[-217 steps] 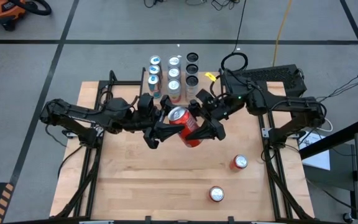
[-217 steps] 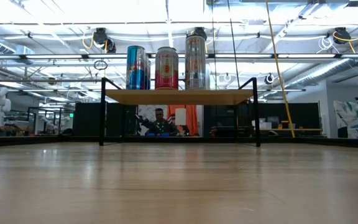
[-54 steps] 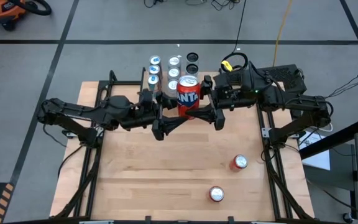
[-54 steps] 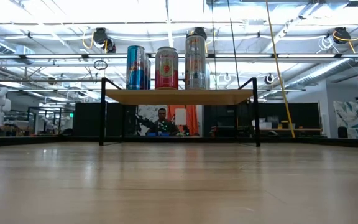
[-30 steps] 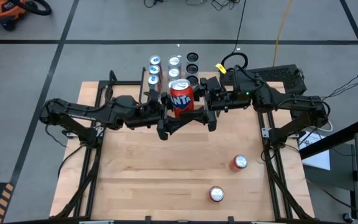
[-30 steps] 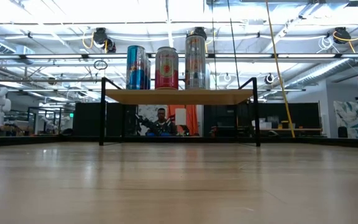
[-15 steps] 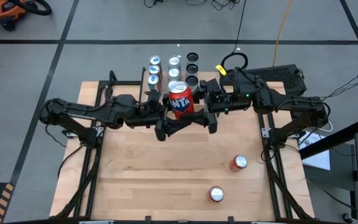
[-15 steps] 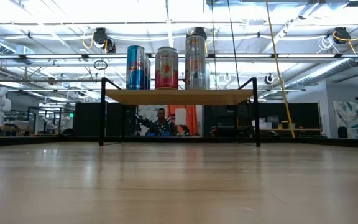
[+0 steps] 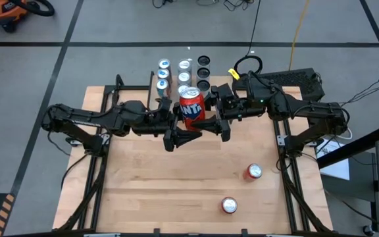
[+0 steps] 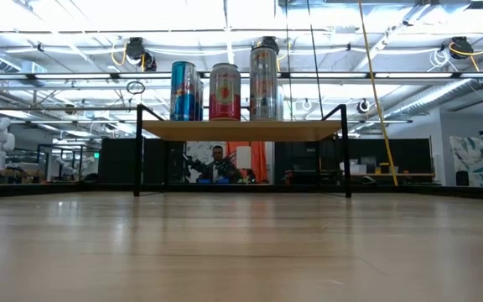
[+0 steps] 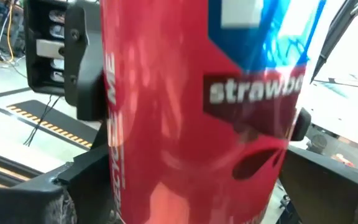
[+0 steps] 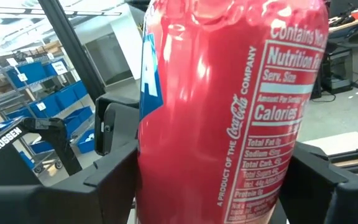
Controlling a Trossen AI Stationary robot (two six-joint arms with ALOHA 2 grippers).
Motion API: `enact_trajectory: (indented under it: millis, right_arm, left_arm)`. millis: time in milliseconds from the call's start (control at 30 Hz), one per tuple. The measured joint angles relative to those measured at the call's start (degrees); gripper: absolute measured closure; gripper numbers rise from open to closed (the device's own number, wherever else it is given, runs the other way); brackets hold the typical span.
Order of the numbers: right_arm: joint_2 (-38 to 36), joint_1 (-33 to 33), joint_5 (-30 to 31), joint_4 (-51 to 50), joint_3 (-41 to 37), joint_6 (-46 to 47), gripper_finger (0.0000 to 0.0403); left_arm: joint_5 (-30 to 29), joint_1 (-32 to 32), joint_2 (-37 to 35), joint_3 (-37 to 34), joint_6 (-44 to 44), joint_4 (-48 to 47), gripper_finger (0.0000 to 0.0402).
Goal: Place canned beverage on shelf
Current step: Put the top left red soda can on the shelf
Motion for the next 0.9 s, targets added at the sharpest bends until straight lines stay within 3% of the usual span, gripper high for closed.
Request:
enact_trajectory:
  millis: [900]
  right_arm:
    - [-0.21,-0.07,0.03,-0.22,0.0,-0.19,0.0112]
  left_arm:
    - [-4.21,0.57,0.0,-0.01,0.03,0.71,0.0036]
